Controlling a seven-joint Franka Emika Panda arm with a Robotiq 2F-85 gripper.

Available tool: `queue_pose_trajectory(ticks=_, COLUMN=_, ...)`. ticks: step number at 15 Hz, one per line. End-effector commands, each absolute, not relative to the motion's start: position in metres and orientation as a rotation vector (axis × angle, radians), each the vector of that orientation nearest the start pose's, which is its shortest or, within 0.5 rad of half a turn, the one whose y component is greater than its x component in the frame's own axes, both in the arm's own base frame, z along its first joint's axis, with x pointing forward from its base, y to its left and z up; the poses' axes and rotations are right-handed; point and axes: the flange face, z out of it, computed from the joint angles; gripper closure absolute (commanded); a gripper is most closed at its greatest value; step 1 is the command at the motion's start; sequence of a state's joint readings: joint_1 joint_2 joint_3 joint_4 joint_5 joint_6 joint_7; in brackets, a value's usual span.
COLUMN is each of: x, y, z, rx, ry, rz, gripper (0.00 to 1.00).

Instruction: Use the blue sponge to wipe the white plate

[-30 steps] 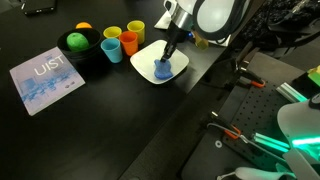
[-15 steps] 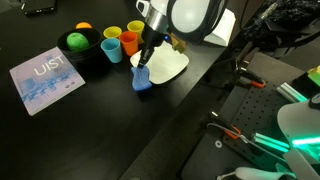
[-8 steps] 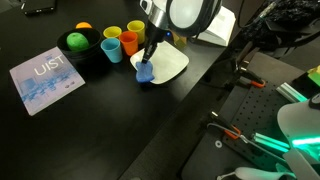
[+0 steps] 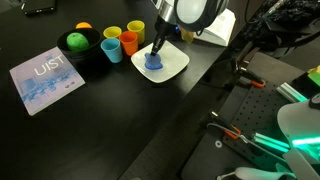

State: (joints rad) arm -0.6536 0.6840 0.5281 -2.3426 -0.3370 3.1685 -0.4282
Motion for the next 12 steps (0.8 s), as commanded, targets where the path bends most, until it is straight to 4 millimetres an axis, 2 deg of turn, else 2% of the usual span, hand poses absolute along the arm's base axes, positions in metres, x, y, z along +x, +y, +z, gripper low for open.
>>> queue_pose_trajectory(ticks=1, x=0.509, y=-0.042, z=0.115, rx=-2.871, ry=-0.646, rz=-0.500, gripper=0.99)
queue_pose_trajectory(ticks=4, x=0.498, y=-0.059, z=0.121, rx=-2.901, ry=-0.560, rz=-0.510, gripper=0.99)
queue_pose_trajectory(ticks=7, x=0.479, y=-0.063, z=0.128, rx=-2.902, ry=-0.539, rz=-0.515, gripper=0.99)
queue_pose_trajectory(ticks=9, x=0.463, y=-0.058, z=0.131, rx=-2.886, ry=-0.554, rz=-0.499, gripper=0.99)
queue_pose_trajectory(ticks=12, x=0.442, y=-0.036, z=0.134, rx=-2.825, ry=-0.598, rz=-0.466, gripper=0.99)
